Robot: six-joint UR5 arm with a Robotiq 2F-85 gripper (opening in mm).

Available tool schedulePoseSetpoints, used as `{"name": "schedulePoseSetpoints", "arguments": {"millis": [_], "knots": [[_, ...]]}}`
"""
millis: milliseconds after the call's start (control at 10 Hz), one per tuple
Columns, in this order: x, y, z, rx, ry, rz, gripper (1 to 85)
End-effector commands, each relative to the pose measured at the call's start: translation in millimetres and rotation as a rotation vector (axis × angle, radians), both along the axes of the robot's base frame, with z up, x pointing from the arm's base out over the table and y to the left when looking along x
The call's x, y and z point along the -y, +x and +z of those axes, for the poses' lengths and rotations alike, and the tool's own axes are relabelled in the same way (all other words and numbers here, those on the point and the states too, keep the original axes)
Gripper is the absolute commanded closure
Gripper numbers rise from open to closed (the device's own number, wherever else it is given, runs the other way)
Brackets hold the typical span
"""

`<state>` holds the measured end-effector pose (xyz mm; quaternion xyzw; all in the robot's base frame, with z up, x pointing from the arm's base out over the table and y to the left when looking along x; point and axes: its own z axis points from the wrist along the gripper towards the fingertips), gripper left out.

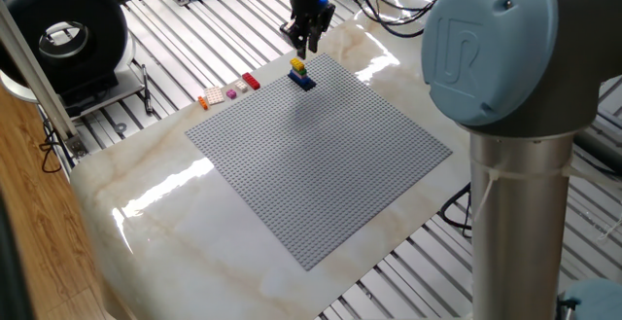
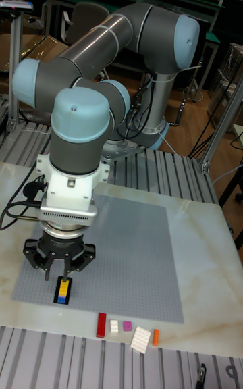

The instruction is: Stack small Lego blocks one on top of the other

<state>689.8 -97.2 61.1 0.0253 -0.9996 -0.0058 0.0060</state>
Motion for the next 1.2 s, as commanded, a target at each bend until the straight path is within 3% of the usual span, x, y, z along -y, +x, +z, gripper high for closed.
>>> {"name": "schedulePoseSetpoints", "arguments": {"millis": [0,100,200,300,400,500,600,700,800,1100], "knots": [[35.4,1.2,18.7,-0.028,-0.051,-0.014,69.3],[48.6,6.3,23.5,-0.014,-0.074,-0.024,84.7],[42.4,16.3,27.7,0.021,-0.023,-0.054,84.7],[54.9,16.3,31.7,0.023,-0.046,-0.046,84.7],[73.6,13.5,35.4,0.013,-0.097,-0.039,84.7],[78.5,23.1,35.9,0.045,-0.094,-0.069,84.7],[75.1,29.5,32.2,0.058,-0.061,-0.08,84.7],[79.2,30.4,25.8,0.053,-0.071,-0.057,84.7],[98.1,30.1,18.4,0.046,-0.125,-0.009,84.7],[98.8,29.8,12.6,0.044,-0.11,0.028,84.7]]}}
